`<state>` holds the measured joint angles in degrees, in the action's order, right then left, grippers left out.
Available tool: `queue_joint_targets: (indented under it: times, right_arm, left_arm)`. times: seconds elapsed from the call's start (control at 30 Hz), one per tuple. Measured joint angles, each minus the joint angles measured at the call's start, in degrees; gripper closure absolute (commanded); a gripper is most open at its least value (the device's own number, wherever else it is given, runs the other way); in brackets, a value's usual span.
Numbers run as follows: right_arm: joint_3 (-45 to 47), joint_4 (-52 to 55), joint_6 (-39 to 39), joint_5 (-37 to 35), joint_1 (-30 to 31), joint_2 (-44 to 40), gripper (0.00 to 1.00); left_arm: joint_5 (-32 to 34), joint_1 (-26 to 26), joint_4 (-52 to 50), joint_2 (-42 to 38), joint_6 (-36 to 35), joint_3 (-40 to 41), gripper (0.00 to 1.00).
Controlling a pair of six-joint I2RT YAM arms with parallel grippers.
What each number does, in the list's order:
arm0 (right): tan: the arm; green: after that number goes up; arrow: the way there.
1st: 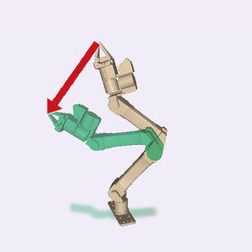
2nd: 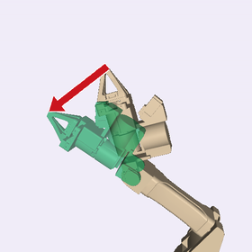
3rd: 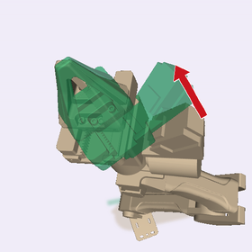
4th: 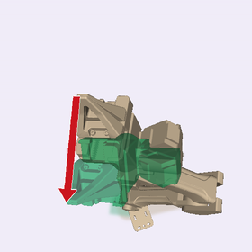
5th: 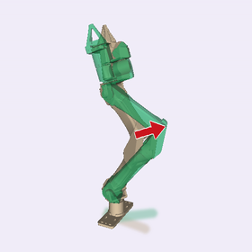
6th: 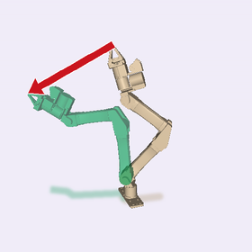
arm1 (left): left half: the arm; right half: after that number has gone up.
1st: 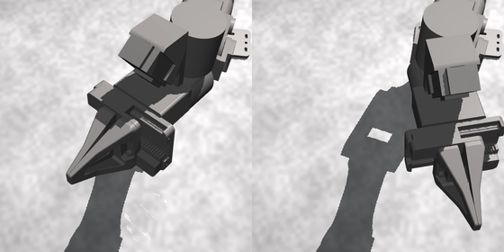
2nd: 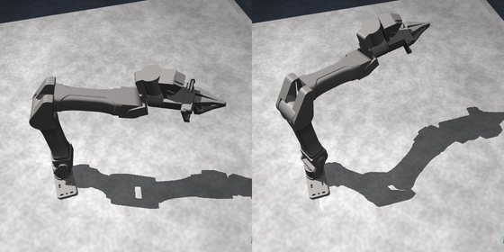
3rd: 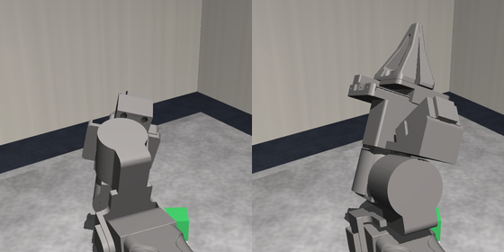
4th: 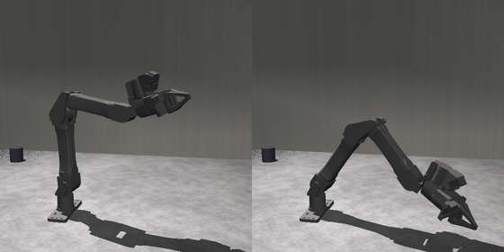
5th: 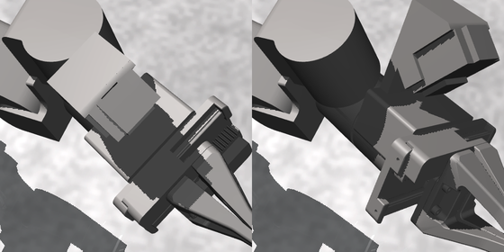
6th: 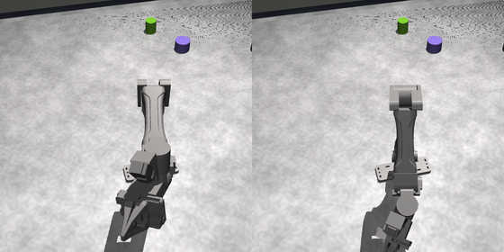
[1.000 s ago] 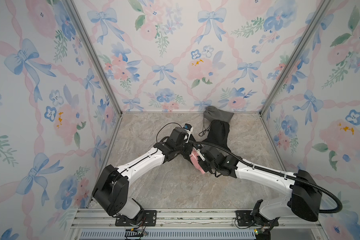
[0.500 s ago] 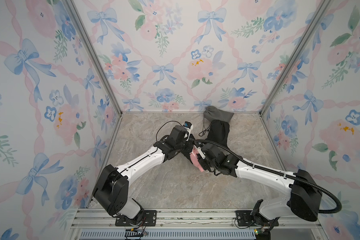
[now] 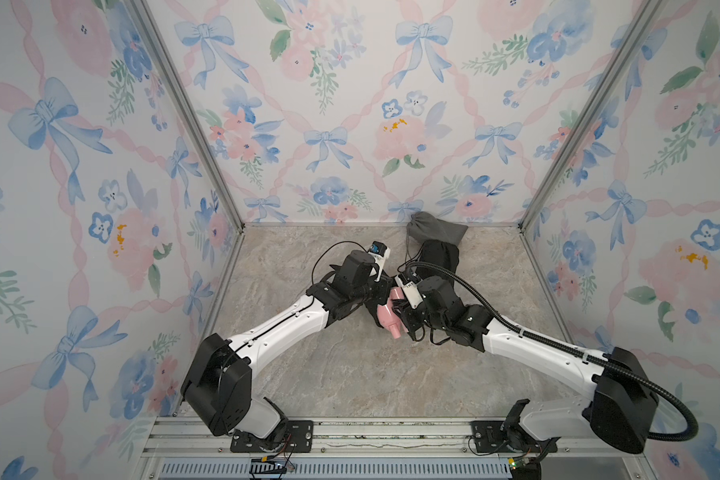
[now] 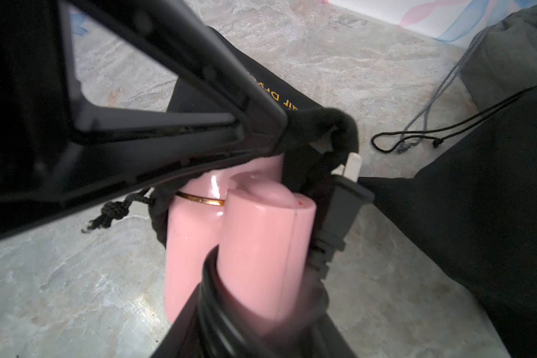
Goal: Pack away hair dryers
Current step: Place the hair dryer in the drawstring bag.
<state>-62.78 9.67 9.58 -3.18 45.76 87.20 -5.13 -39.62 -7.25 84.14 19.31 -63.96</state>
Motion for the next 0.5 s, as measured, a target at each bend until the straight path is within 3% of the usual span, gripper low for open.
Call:
queue_joint_targets:
  times: [0.5]
  right_arm:
    - [1.81, -7.10, 10.80, 14.27, -8.35, 0.02, 0.69]
  left_arm:
    - [-2.27, 0.00, 1.27, -5.51, 0.00, 2.69, 1.00]
